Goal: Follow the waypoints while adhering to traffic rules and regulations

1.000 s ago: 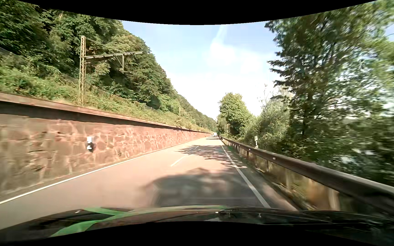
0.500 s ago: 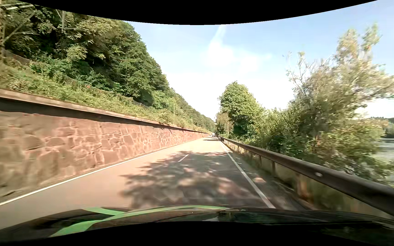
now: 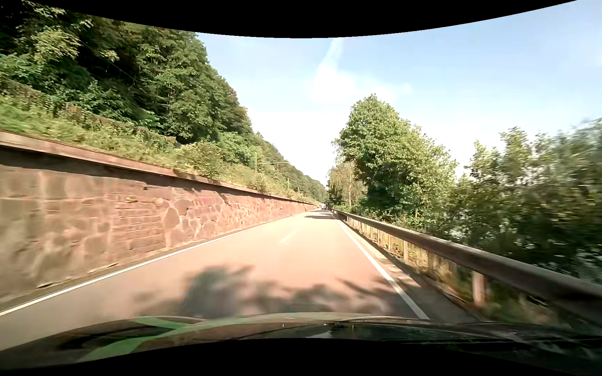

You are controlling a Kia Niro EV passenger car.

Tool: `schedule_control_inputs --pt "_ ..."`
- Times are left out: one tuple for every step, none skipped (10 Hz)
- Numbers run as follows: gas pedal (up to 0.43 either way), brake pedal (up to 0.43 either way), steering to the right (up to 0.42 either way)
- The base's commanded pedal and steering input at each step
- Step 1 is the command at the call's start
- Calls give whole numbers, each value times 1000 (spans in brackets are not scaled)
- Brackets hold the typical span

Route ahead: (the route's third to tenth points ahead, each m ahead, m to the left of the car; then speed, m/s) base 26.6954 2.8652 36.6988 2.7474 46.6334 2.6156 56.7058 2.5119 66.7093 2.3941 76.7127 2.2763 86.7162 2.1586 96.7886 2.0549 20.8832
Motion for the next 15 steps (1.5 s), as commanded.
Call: schedule_control_inputs --pt "169 0 3" --pt "169 0 1" --pt "177 0 1" --pt "177 0 1" --pt "169 0 0" --pt "169 0 1" --pt "169 0 0" --pt "169 0 0" --pt "169 0 0" --pt "169 0 0" --pt "177 0 0" --pt "177 0 0" --pt "177 0 0" --pt "177 0 0" --pt "177 0 0"
